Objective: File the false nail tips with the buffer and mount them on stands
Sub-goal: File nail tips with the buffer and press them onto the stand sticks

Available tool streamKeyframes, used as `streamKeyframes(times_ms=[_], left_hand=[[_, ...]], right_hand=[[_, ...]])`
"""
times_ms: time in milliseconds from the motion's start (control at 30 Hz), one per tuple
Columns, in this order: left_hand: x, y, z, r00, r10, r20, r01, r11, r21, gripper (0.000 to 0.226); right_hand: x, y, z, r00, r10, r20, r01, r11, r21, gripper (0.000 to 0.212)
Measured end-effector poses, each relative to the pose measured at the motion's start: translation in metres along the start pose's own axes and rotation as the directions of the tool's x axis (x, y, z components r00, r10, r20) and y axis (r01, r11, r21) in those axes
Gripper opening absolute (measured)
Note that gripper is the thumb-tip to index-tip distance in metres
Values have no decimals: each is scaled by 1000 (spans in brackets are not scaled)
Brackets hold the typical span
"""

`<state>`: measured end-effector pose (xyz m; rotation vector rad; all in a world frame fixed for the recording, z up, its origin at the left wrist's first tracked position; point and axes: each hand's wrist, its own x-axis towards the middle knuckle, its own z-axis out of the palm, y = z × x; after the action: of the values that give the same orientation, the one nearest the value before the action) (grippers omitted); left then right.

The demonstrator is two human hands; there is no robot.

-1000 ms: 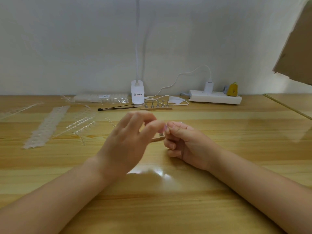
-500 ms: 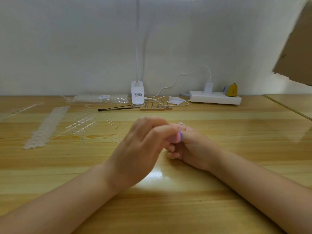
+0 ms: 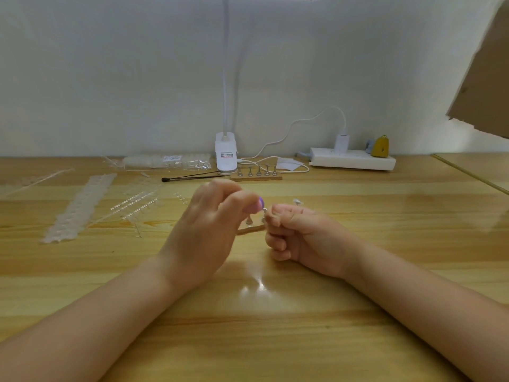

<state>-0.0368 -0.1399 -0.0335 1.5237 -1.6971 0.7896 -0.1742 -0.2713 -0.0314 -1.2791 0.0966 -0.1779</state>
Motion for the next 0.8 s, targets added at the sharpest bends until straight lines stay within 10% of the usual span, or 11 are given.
streamKeyframes(times_ms=[167, 333, 500, 667, 800], left_hand=[[1, 17, 5, 972, 233, -23, -234, 971, -38, 39], [2, 2, 0, 1000, 24, 18, -25, 999, 39, 47], [1, 14, 6, 971, 238, -20, -238, 971, -25, 45], [1, 0, -1, 999, 33, 22, -34, 999, 31, 46], [3, 16, 3, 971, 237, -34, -238, 971, -29, 44]], right_hand=[[0, 0, 1, 1000, 0, 6, 1, 999, -50, 4], [0, -2, 2, 999, 7, -44, -7, 1000, -10, 15], [0, 0, 1, 1000, 7, 3, -6, 997, -79, 6], [-1, -2, 1, 1000, 6, -19, -7, 1000, -29, 16], [-1, -1, 2, 1000, 10, -4, -11, 996, -84, 7]])
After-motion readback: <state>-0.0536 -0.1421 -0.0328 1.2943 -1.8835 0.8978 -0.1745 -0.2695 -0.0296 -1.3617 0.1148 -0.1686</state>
